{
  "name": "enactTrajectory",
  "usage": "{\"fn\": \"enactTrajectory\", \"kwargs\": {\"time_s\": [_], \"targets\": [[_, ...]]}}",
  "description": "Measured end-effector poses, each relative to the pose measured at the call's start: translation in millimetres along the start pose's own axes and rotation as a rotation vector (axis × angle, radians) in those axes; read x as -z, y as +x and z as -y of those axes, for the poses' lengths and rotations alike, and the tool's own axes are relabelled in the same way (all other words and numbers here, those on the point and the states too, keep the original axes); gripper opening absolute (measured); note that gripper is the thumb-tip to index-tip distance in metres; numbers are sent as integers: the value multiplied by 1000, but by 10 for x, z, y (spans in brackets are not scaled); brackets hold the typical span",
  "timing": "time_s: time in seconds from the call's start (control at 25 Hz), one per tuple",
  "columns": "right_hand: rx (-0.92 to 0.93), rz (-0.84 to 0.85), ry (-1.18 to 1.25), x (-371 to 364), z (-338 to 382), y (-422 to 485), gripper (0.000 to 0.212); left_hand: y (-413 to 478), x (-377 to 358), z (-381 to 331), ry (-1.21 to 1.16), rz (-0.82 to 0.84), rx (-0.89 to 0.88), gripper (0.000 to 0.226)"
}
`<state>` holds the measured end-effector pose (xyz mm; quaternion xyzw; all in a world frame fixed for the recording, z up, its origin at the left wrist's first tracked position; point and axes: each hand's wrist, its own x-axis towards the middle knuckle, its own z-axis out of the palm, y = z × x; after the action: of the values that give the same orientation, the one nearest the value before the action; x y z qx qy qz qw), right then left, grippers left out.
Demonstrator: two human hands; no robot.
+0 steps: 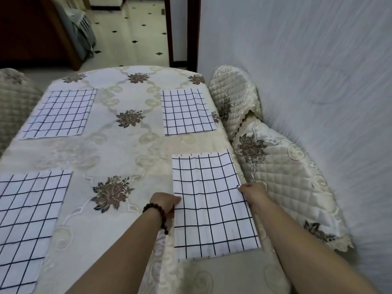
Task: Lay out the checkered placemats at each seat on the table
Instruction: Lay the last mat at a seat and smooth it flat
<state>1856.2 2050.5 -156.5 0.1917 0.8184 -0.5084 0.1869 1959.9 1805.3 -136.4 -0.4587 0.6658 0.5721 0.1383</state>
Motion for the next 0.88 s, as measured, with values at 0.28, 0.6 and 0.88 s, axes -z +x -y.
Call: {"fn": "enactTrajectory", "kwargs": {"time_s": [0.28,0.6,0.88], "targets": [[35,-53,-63,-7,-102,315,26,129,-72,-120,125,-53,15,25],[112,-160,-296,25,39,158,14,163,-107,-144,435,-182,-191,25],[789,-82,-895,-424,9,-132,59,-83,-722,-43,1018,-125,-944,58]]}}
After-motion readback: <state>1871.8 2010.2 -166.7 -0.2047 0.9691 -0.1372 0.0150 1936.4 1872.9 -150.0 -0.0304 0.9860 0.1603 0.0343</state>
